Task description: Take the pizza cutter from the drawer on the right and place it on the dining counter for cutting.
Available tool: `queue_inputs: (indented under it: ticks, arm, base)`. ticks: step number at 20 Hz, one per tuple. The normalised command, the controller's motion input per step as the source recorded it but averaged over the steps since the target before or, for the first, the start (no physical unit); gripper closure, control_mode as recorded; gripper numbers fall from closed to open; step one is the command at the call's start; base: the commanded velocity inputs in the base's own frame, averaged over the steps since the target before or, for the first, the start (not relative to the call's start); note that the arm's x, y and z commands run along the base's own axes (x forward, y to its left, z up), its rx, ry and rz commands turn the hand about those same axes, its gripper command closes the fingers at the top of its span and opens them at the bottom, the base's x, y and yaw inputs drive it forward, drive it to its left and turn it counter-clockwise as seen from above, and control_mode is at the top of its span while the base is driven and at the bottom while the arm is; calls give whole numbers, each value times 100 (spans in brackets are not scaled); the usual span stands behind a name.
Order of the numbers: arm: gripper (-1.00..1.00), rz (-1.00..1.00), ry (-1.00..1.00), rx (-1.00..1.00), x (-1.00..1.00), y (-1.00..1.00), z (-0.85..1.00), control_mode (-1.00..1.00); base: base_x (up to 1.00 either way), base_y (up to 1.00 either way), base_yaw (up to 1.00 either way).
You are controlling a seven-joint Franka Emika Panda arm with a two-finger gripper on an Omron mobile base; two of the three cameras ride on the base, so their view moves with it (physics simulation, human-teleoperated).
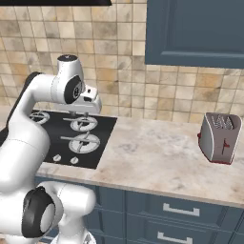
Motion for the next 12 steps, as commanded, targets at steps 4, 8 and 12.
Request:
queue_inputs:
  ticks: [4, 8, 12]
  arm:
    - [-100, 0, -1, 4, -20, -37, -5, -100]
    - [-100, -3, 0, 9, -44, -99, -24, -100]
    - [-100, -22, 0, 13, -52, -97, -33, -100]
  base:
    - [0, 0, 0]
    - [0, 0, 0]
    - [0, 0, 0]
